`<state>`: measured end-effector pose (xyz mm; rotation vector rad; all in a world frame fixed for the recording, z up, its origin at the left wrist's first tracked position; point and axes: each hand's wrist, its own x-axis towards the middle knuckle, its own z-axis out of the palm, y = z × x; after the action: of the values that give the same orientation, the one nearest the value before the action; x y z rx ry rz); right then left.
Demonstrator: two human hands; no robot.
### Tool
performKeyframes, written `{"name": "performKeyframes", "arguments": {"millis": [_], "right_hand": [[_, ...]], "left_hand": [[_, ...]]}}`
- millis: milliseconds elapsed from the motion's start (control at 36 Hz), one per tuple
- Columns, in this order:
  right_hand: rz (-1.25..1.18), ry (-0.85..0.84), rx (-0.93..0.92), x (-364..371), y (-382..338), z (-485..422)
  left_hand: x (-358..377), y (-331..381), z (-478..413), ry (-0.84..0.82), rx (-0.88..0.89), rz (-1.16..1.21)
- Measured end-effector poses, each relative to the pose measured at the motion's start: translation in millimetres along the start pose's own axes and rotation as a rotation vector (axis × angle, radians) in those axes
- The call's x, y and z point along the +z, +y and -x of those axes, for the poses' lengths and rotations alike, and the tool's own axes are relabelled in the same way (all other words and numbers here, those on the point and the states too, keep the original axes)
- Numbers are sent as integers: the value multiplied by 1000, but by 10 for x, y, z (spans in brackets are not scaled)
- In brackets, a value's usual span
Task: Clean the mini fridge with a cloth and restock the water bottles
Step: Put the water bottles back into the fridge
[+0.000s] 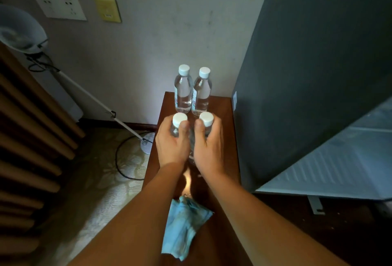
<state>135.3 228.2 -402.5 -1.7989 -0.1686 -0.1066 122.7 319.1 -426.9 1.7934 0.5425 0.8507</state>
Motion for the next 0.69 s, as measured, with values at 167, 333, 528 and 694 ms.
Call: {"name": "performKeyframes", "arguments": {"millis": [167,333,528,694], "right_hand": [[19,-67,-80,-456,-132,482],[-79,-43,-101,-1112,-201,1036],[-97,2,-128,-2092,-9,1230],[-65,84,-190,-2850,72,945]], "left_hand": [[-214,315,595,107,55,-37],[-168,766,1346,151,107,-63],[340,1297,2026,85,185,-11],[998,1693,2285,10,161,47]]}}
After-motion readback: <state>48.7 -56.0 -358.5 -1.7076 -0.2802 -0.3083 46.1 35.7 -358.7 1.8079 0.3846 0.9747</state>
